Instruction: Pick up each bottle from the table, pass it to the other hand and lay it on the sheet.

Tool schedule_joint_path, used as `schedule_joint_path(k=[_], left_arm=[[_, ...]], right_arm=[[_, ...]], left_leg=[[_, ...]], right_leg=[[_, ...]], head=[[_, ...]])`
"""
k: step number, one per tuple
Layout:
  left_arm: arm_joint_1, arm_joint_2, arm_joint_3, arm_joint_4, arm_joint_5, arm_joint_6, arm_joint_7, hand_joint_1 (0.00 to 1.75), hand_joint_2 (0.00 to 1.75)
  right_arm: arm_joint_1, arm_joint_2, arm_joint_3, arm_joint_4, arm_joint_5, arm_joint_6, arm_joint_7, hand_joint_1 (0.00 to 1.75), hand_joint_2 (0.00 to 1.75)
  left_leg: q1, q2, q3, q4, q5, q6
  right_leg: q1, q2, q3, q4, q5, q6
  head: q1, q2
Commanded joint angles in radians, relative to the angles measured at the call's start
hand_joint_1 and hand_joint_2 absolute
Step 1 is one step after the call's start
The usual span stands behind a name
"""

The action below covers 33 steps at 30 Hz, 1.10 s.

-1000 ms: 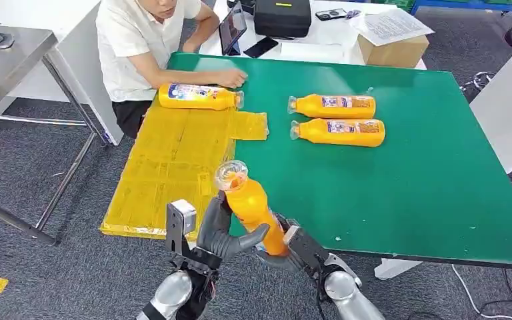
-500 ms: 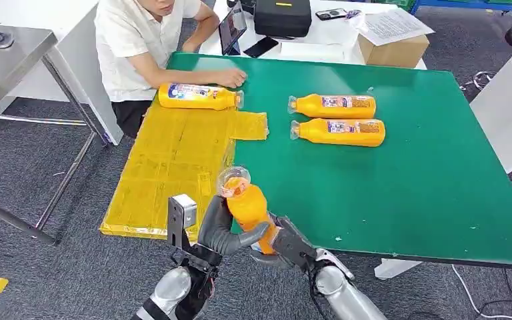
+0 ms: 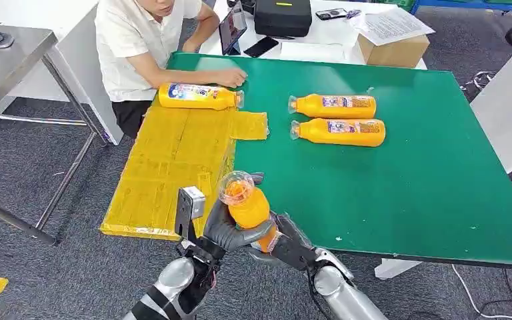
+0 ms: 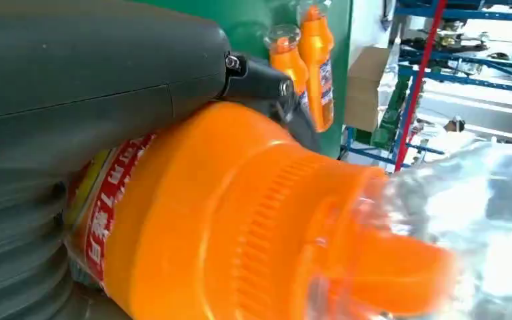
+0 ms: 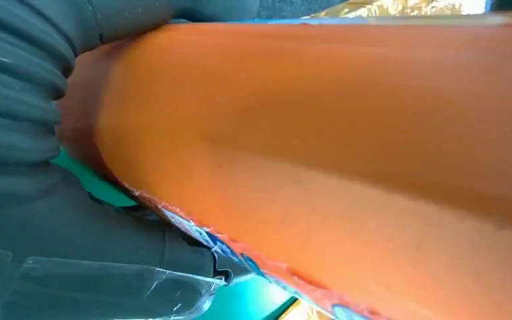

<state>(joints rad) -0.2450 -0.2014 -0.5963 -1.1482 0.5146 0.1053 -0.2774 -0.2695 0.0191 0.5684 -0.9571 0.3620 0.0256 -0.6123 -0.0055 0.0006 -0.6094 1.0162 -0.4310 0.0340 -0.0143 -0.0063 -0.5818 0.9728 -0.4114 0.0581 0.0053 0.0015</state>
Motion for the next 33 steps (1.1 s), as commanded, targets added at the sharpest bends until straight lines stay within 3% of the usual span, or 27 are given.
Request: schedule_joint_path(k=[1,6,7,8,9,21,22,23,24,25,26,28,33], left_arm=[[-0.078,-0.025,-0.026,0.170,-0.002,0.001,-0.014,1.75,1.75],[-0.073,-0.022,-0.007,0.147,-0.003,-0.002,-0.024,1.75,1.75],[-0.070,-0.019,-0.006,0.135,-0.004,-0.003,-0.028,1.75,1.75],[-0.067,-0.015,-0.004,0.120,-0.006,-0.004,-0.029,1.75,1.75],[-0.063,-0.012,-0.002,0.108,-0.009,-0.004,-0.032,1.75,1.75],[-0.062,0.001,0.018,0.075,-0.020,0.014,-0.041,1.75,1.75],[-0.057,0.001,0.027,0.068,-0.029,0.036,-0.052,1.75,1.75],[-0.053,0.010,0.041,0.048,-0.032,0.047,-0.058,1.75,1.75],[-0.042,0.022,0.068,0.017,-0.022,0.053,-0.053,1.75,1.75],[-0.036,0.034,0.092,-0.004,-0.019,0.060,-0.044,1.75,1.75],[-0.025,0.044,0.137,-0.028,-0.013,0.074,-0.037,1.75,1.75],[-0.007,0.056,0.197,-0.057,-0.004,0.074,-0.030,1.75,1.75],[-0.018,0.069,0.212,-0.070,-0.268,0.253,-0.101,1.75,1.75]], right_arm=[[-0.036,0.017,0.119,-0.104,0.004,0.013,-0.038,1.75,1.75],[-0.024,0.021,0.108,-0.127,-0.019,-0.002,-0.048,1.75,1.75],[-0.023,0.022,0.104,-0.127,-0.023,-0.004,-0.049,1.59,1.75],[-0.022,0.024,0.099,-0.127,-0.028,-0.004,-0.051,1.31,1.75],[-0.020,0.027,0.096,-0.128,-0.038,0.004,-0.055,0.00,1.75],[0.006,0.041,0.086,-0.149,-0.047,-0.013,-0.079,0.00,1.75],[0.017,0.046,0.071,-0.168,-0.012,-0.086,-0.086,0.00,1.75],[0.026,0.033,0.098,-0.207,0.090,-0.286,-0.086,0.00,1.75],[0.013,0.007,0.146,-0.226,0.271,-0.587,-0.086,0.00,1.75],[0.013,-0.008,0.161,-0.261,0.278,-0.646,-0.086,0.00,1.75],[0.062,0.010,0.060,-0.356,0.439,-0.724,-0.075,0.00,1.75],[0.127,0.054,-0.078,-0.443,0.599,-0.724,-0.086,0.00,1.75],[0.185,0.085,-0.185,-0.534,0.571,-0.724,-0.086,0.00,1.75]], left_leg=[[0.000,0.002,0.002,0.000,-0.001,-0.002],[0.001,0.001,0.001,0.000,-0.001,-0.001],[0.001,0.002,0.002,0.000,-0.001,-0.002],[0.001,0.003,0.002,0.000,-0.002,-0.002],[0.001,0.003,0.003,0.000,-0.002,-0.003],[0.000,0.001,0.001,0.000,-0.001,-0.001],[0.001,0.002,0.002,0.000,-0.002,-0.002],[0.001,0.002,0.001,0.000,-0.001,-0.002],[0.001,0.002,0.003,0.000,-0.002,-0.003],[0.001,0.002,0.002,0.000,-0.001,-0.002],[0.001,0.004,0.001,0.000,-0.002,-0.002],[0.000,0.003,0.000,0.000,-0.002,-0.002],[0.001,0.002,0.005,0.000,-0.003,-0.005]], right_leg=[[0.000,0.003,0.001,0.001,-0.001,-0.002],[0.001,0.002,0.000,0.000,0.000,-0.001],[0.001,0.003,0.001,0.001,-0.001,-0.002],[0.001,0.003,0.001,0.001,-0.001,-0.002],[0.001,0.004,0.002,0.001,-0.001,-0.003],[0.000,0.002,0.000,0.000,0.000,-0.001],[0.001,0.003,0.001,0.000,-0.001,-0.002],[0.001,0.002,0.001,0.000,-0.001,-0.002],[0.001,0.003,0.002,0.001,-0.001,-0.003],[0.001,0.003,0.001,0.001,-0.001,-0.002],[0.001,0.005,-0.001,0.001,-0.001,-0.002],[0.000,0.004,-0.001,0.002,-0.001,-0.002],[0.000,0.003,0.003,0.003,-0.004,-0.005]], head=[[0.000,0.000],[0.000,0.000],[0.000,0.000],[0.000,0.000],[0.000,0.000],[0.000,0.000],[0.000,0.000],[0.000,0.000],[0.000,0.000],[0.000,0.000],[0.000,0.000],[0.000,0.000],[0.001,0.000]])
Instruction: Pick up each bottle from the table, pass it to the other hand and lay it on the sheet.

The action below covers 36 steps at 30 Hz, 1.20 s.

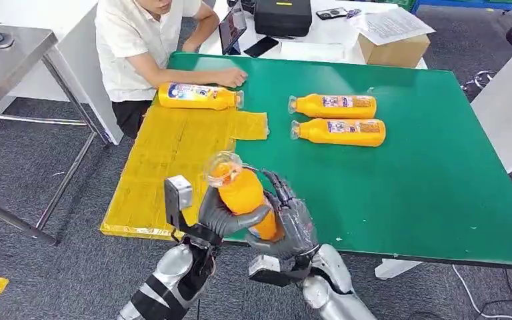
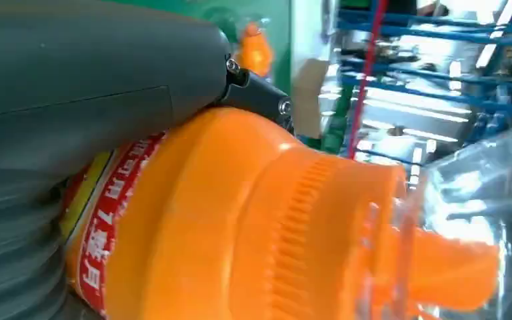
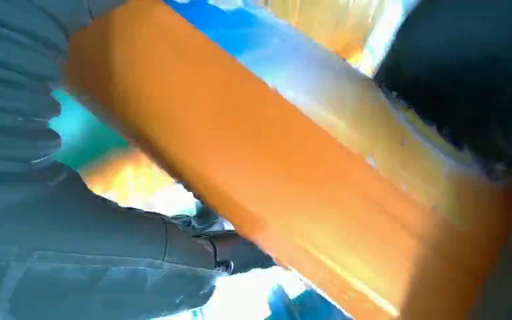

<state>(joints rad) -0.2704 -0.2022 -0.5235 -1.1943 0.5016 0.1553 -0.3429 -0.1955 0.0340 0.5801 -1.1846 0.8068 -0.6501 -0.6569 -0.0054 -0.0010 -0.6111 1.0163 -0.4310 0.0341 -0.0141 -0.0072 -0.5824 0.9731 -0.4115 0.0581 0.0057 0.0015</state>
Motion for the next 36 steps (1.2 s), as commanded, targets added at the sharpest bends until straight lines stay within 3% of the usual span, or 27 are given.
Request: schedule_joint_path(k=[1,4,8,10,19,23,27,33,34,35,36], left_arm=[[0.006,0.071,0.139,-0.023,-0.316,0.245,-0.049,1.75,1.75],[0.017,0.076,0.171,-0.050,-0.504,0.363,-0.077,1.75,1.75],[0.006,0.117,0.181,-0.017,-0.773,0.497,-0.051,1.75,1.75],[-0.066,0.164,0.160,0.091,-1.030,0.524,0.067,1.75,1.75],[-0.112,0.171,0.157,0.147,-1.124,0.524,0.115,1.75,1.75],[-0.148,0.137,0.210,0.194,-1.111,0.458,0.114,1.75,1.75],[-0.236,0.157,0.168,0.372,-1.276,0.402,0.187,1.75,1.75],[-0.386,0.137,0.156,0.649,-1.297,0.151,0.209,1.75,1.75],[-0.416,0.136,0.138,0.694,-1.312,0.105,0.213,1.69,1.75],[-0.438,0.132,0.138,0.722,-1.310,0.069,0.222,1.40,1.75],[-0.457,0.128,0.135,0.748,-1.312,0.040,0.227,0.35,1.75]], right_arm=[[0.120,0.079,-0.213,-0.329,0.105,-0.048,-0.041,0.00,1.75],[0.151,0.115,-0.266,-0.430,-0.080,-0.048,-0.041,0.00,1.75],[0.154,0.131,-0.289,-0.480,-0.211,-0.048,-0.041,0.00,1.75],[0.132,0.122,-0.258,-0.456,-0.272,-0.048,-0.041,0.00,1.75],[0.125,0.128,-0.256,-0.445,-0.264,-0.048,-0.041,0.00,1.75],[0.124,0.123,-0.246,-0.437,-0.317,-0.048,-0.041,0.00,1.75],[0.107,0.108,-0.222,-0.410,-0.378,-0.048,-0.041,0.00,1.75],[0.065,0.083,-0.168,-0.372,-0.435,-0.048,-0.041,0.00,1.75],[0.056,0.078,-0.156,-0.363,-0.449,-0.048,-0.041,0.00,1.75],[0.051,0.077,-0.150,-0.355,-0.451,-0.048,-0.041,0.00,1.75],[0.045,0.075,-0.140,-0.347,-0.459,-0.048,-0.041,0.00,1.75]], left_leg=[[0.001,0.003,0.006,0.000,-0.004,-0.004],[0.001,0.003,0.005,-0.001,-0.002,-0.004],[0.002,0.000,-0.002,0.001,0.002,-0.003],[0.001,-0.001,0.000,0.000,0.001,-0.003],[0.001,-0.001,-0.001,0.000,0.003,-0.004],[0.002,-0.002,-0.001,0.000,0.003,-0.004],[0.002,-0.002,-0.001,0.000,0.003,-0.004],[0.002,-0.002,-0.001,0.000,0.004,-0.004],[0.001,-0.001,-0.002,0.000,0.004,-0.004],[0.002,-0.002,-0.001,0.000,0.004,-0.005],[0.002,-0.002,-0.002,0.000,0.004,-0.004]], right_leg=[[0.001,0.004,0.003,0.002,-0.003,-0.005],[0.000,0.004,0.002,0.001,-0.002,-0.004],[0.001,-0.001,-0.004,0.001,-0.001,-0.003],[0.000,-0.002,-0.002,0.001,-0.002,-0.003],[0.001,-0.003,-0.003,0.001,0.000,-0.003],[0.001,-0.004,-0.002,0.001,-0.001,-0.003],[0.001,-0.004,-0.002,0.001,0.000,-0.003],[0.001,-0.004,-0.002,0.001,0.001,-0.003],[0.001,-0.004,-0.003,0.000,0.001,-0.002],[0.002,-0.004,-0.002,0.001,0.001,-0.003],[0.001,-0.005,-0.003,0.001,0.001,-0.003]], head=[[0.000,0.000],[0.001,0.000],[-0.001,0.000],[-0.001,0.000],[-0.002,0.000],[-0.002,0.000],[-0.002,0.000],[-0.002,0.000],[-0.002,0.000],[-0.002,0.000],[-0.002,0.000]])
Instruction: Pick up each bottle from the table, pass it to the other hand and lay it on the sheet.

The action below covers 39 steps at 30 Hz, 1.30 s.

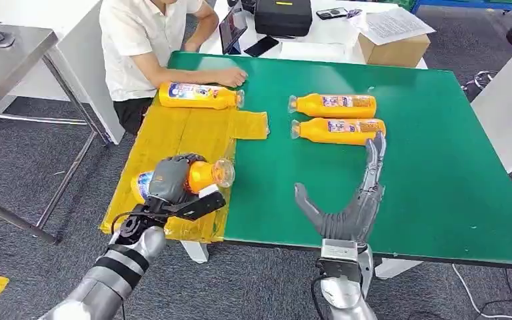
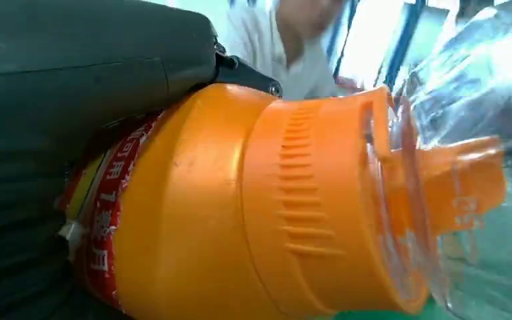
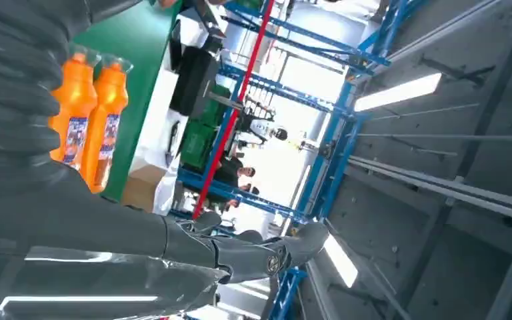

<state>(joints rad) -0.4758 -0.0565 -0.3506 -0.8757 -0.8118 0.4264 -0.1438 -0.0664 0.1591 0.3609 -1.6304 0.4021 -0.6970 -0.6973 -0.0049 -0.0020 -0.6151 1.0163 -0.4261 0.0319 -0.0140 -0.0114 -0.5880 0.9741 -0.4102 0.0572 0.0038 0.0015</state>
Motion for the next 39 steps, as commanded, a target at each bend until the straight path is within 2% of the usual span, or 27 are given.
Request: schedule_joint_path(k=[1,2,5,23,28,31,36,38,39], left_arm=[[-0.274,-0.022,-0.046,0.457,-0.005,-0.263,0.037,0.10,1.75],[-0.285,-0.023,-0.050,0.468,-0.010,-0.276,0.041,0.03,1.75],[-0.314,-0.029,-0.048,0.505,-0.007,-0.324,0.067,0.00,1.75],[-0.319,-0.032,-0.028,0.519,0.014,-0.351,0.077,0.00,1.75],[-0.310,-0.030,0.048,0.519,0.139,-0.528,-0.010,0.00,1.75],[-0.305,-0.032,0.049,0.501,0.156,-0.547,-0.036,0.00,1.75],[-0.245,-0.081,0.070,0.364,0.223,-0.474,-0.163,0.00,1.75],[-0.156,-0.106,0.112,0.188,0.335,-0.454,-0.240,0.00,1.75],[-0.091,-0.107,0.090,0.051,0.364,-0.421,-0.225,0.00,1.75]], right_arm=[[-0.088,-0.053,0.088,0.107,-0.065,-0.001,-0.001,0.00,1.75],[-0.089,-0.053,0.091,0.111,-0.069,-0.001,-0.001,0.00,1.75],[-0.089,-0.056,0.103,0.122,-0.086,-0.001,-0.001,0.00,1.75],[-0.084,-0.058,0.095,0.122,-0.091,-0.001,-0.001,0.00,1.75],[-0.088,-0.071,0.106,0.126,-0.115,-0.001,-0.001,0.00,1.75],[-0.090,-0.075,0.108,0.128,-0.113,-0.001,-0.001,0.00,1.75],[-0.065,-0.072,0.082,0.116,-0.093,-0.001,-0.001,0.00,1.75],[-0.043,-0.067,0.057,0.100,-0.073,-0.001,-0.001,0.00,1.75],[-0.030,-0.068,0.048,0.088,-0.068,-0.001,-0.001,0.00,1.75]], left_leg=[[0.002,-0.001,0.004,0.000,-0.001,-0.002],[0.001,-0.001,0.003,0.000,0.000,-0.002],[0.002,0.001,0.004,0.000,0.000,-0.003],[0.001,0.001,0.002,0.000,0.000,-0.003],[0.001,0.002,0.004,0.000,0.000,-0.003],[0.001,0.002,0.002,0.000,0.000,-0.002],[0.001,0.000,0.003,-0.001,0.000,-0.003],[0.001,-0.002,0.004,-0.001,0.001,-0.002],[0.000,-0.002,0.002,-0.001,0.001,-0.002]], right_leg=[[0.002,-0.001,0.004,0.000,-0.001,-0.003],[0.001,0.000,0.004,0.000,-0.001,-0.002],[0.001,0.002,0.005,0.000,0.000,-0.003],[0.001,0.001,0.001,0.002,0.000,-0.005],[0.001,0.002,0.002,0.002,0.000,-0.005],[0.001,0.003,0.001,0.002,0.001,-0.004],[0.001,0.001,0.003,0.001,0.001,-0.004],[0.001,-0.001,0.004,0.001,0.000,-0.004],[0.000,-0.001,0.002,0.001,0.001,-0.004]], head=[[0.000,0.000],[0.000,0.000],[0.000,0.000],[0.000,0.000],[0.000,0.000],[0.000,0.000],[0.000,0.000],[0.000,0.000],[0.000,0.000]])
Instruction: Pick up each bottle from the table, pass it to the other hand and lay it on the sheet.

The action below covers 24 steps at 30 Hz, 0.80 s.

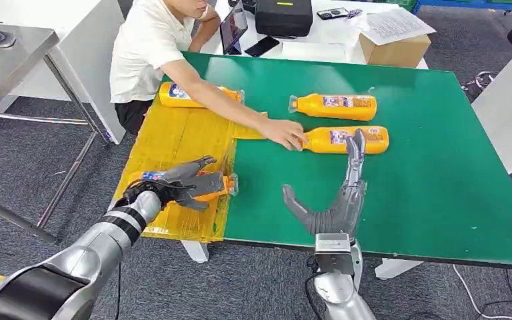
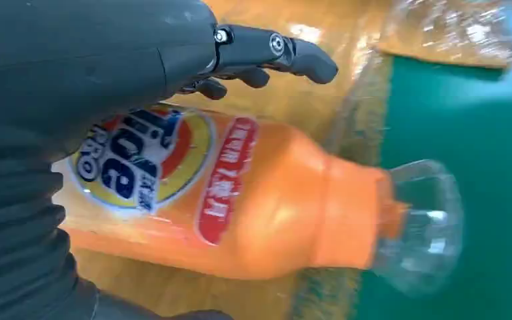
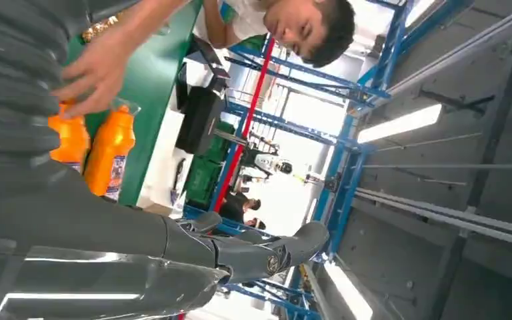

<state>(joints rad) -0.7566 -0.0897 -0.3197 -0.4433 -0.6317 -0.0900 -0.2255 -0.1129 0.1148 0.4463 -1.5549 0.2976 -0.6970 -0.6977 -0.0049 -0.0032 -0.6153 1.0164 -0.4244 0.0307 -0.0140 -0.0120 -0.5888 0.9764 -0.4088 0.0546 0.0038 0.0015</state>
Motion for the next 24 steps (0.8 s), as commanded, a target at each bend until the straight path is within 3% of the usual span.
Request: schedule_joint_path(k=[1,3,7,13,24], left_arm=[[0.237,-0.073,0.019,-0.488,0.192,0.125,-0.128,0.00,1.75],[0.282,-0.060,-0.070,-0.602,0.164,0.184,-0.107,0.00,1.75],[0.273,-0.072,-0.158,-0.597,0.119,0.248,-0.079,0.00,1.75],[0.269,-0.083,-0.203,-0.582,0.143,0.345,-0.122,0.00,1.75],[0.326,-0.061,-0.227,-0.713,0.222,0.325,-0.143,0.00,1.75]], right_arm=[[0.032,-0.021,-0.054,0.004,0.048,-0.001,0.000,0.00,1.75],[0.050,-0.025,-0.067,0.003,0.060,-0.001,0.000,0.00,1.75],[0.053,-0.051,-0.062,0.014,0.052,-0.001,0.000,0.00,1.75],[0.042,-0.058,-0.057,0.033,0.081,-0.001,0.000,0.00,1.75],[0.051,-0.052,-0.062,0.033,0.123,-0.001,0.000,0.00,1.75]], left_leg=[[0.000,-0.001,0.004,-0.001,-0.002,-0.001],[0.000,-0.001,0.003,-0.001,-0.002,-0.001],[0.000,-0.001,0.003,0.000,-0.003,-0.002],[0.000,0.000,0.000,0.000,-0.001,-0.001],[0.000,0.001,0.001,-0.001,-0.002,-0.002]], right_leg=[[0.000,0.000,0.005,-0.001,-0.002,-0.002],[0.000,0.000,0.003,-0.002,-0.002,-0.001],[0.001,-0.001,0.003,-0.001,-0.003,-0.002],[0.000,0.000,0.000,-0.001,-0.001,-0.002],[0.000,0.001,0.000,-0.001,-0.001,-0.002]], head=[[0.000,0.000],[0.000,0.000],[0.000,0.000],[0.000,0.000],[0.000,0.000]])
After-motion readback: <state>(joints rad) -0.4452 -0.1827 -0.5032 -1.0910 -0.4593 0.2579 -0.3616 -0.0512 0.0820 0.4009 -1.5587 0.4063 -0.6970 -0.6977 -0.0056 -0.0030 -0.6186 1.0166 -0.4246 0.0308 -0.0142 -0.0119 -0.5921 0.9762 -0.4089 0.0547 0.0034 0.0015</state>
